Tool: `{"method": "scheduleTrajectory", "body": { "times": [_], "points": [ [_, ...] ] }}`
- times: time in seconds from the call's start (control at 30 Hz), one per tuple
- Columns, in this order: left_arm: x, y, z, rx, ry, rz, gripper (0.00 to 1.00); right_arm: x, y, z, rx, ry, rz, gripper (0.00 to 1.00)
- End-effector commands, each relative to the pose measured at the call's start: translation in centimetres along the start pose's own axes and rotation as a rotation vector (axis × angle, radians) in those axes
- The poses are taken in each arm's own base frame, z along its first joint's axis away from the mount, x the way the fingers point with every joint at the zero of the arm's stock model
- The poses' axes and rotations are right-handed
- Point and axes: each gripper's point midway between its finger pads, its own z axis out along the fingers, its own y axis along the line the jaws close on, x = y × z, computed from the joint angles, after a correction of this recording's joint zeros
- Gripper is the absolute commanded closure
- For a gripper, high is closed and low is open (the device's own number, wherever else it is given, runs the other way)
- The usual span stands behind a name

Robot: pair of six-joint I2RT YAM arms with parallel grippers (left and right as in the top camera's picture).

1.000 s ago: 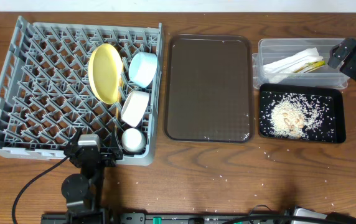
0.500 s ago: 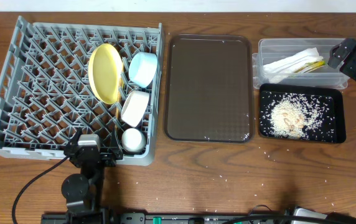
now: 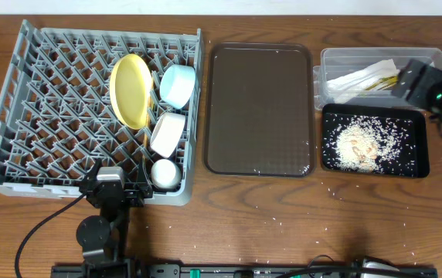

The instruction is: Sort waste into correct bins and load items into the dishwasher

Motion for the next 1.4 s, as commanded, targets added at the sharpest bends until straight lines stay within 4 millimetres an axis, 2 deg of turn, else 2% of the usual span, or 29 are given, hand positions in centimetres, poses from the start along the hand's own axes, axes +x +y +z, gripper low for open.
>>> {"method": "scheduleTrajectory", "body": {
  "times": [0.0,0.1,0.2,0.57,0.73,0.83,1.07,1.37],
  "points": [
    [1.6,0.0,0.2,0.006,0.037,0.008,0.08,0.1,0.6,-2.0,0.022,-0.131,-0.071,0.01],
    [1.6,0.0,0.2,0.006,0.037,0.008,0.08,0.8,2.0,-2.5,-0.056,-0.273,-0.085,0.01],
    [1.6,0.0,0.2,0.006,0.037,0.008,0.08,2.8,2.5,-3.0,-0.116,-0.394,-0.091,0.01],
    [1.6,0.0,0.2,0.006,0.037,0.008,0.08,12.9,0.8,-2.2,-0.196,-0.532,-0.099,0.01],
    [1.6,0.0,0.2,0.006,0.037,0.008,0.08,16.7,0.5,-0.7,-0.232,-0.536,-0.111,0.01],
    [1.6,0.0,0.2,0.006,0.037,0.008,0.08,18.2,0.5,0.1,-0.251,-0.536,-0.119,0.01],
    [1.6,0.0,0.2,0.006,0.037,0.008,0.08,20.1,1.4,1.4,-0.316,-0.589,-0.127,0.01],
    [1.6,0.0,0.2,0.006,0.037,0.008,0.08,20.2,2.1,0.7,-0.364,-0.612,-0.134,0.01]
  ]
}}
